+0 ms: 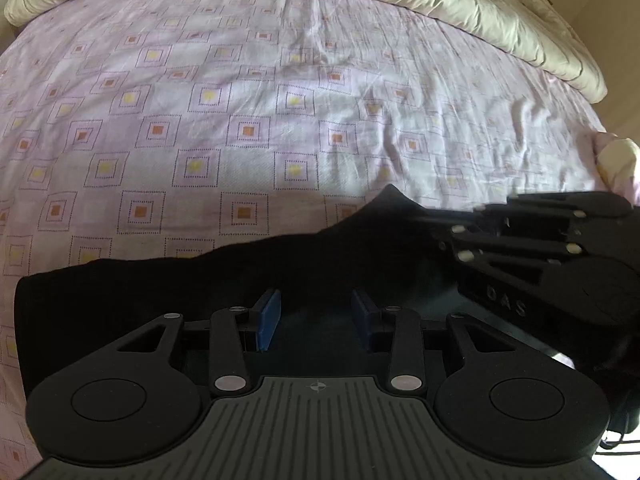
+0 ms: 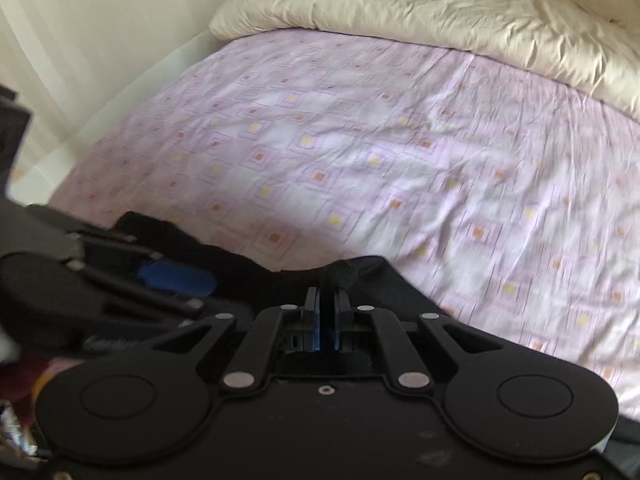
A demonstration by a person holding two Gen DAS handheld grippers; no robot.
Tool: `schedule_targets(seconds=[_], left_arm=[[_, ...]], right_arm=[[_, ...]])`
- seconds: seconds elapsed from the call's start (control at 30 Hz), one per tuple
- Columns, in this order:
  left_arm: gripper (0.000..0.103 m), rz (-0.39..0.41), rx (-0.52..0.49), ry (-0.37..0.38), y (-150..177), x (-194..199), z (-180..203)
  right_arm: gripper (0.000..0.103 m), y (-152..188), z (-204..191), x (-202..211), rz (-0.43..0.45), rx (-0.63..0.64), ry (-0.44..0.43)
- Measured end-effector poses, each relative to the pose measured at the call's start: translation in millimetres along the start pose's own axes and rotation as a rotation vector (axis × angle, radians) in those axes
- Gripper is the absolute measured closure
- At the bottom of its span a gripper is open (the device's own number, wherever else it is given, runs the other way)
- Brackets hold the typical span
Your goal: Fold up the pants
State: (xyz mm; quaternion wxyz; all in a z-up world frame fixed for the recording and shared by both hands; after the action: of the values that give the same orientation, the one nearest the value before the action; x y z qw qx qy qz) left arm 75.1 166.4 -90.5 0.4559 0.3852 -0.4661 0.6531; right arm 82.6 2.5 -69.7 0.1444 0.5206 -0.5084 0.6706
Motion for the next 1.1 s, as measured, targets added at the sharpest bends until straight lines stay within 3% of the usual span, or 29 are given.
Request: schedule_targets(seconds=[0.17, 0.27, 0.37, 0.5, 0.57, 0.6, 0.63, 0.87, 1.07, 1.1], left_arm=[[0.066, -0.074, -0.006, -0.036, 13, -16, -7], [0.066, -0.123, 0.012, -0.043, 20, -28, -14], [0.066, -0.200, 0.037, -0.068, 28, -45, -25], [0.066, -0.195, 0.026, -0.058, 28, -48, -28], [0.066, -0.184, 0.033, -0.055, 28, -46, -29], [0.066, -0.173, 0.039, -0.052, 28, -44, -29], [0.066, -0.166, 0.040, -0.051, 29, -43, -30], [0.065, -0.169, -0.017, -0.070, 34, -45, -25], [0.063, -0.165, 0.034, -0.038, 36, -43, -33], [0.058, -0.169, 0.050, -0.022, 36, -43, -37]], right_arm=[[0.096, -6, 15, -39, -0.052, -0.007, 0.026], [0.091, -5, 24, -52, -0.103, -0.058, -0.027], [0.078, -6, 33, -55, -0.126, -0.135, -0.090], [0.075, -8, 39, -64, -0.143, -0.166, -0.141], [0.084, -9, 37, -65, -0.133, -0.150, -0.145], [0.094, -11, 36, -65, -0.129, -0.118, -0.128], [0.096, -14, 36, -67, -0.128, -0.095, -0.098], [0.097, -30, 41, -99, -0.165, -0.039, -0.052], [0.096, -31, 37, -105, -0.168, -0.023, -0.029], [0.096, -32, 39, -106, -0.169, -0.034, -0.034]])
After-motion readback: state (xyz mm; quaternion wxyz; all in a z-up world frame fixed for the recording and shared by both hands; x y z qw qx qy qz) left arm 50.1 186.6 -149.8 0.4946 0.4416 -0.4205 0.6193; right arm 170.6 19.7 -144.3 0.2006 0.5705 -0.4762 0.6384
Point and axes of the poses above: each gripper's, at about its wrist camera, not at the fingertips, and x roughly against the way its jaws point, z to its right, y to its underside, the point moved 3 cm from there along -x, roughly the way its jaws point, and after that the axes turned 13 degrees about x, right-handed, at the moved point
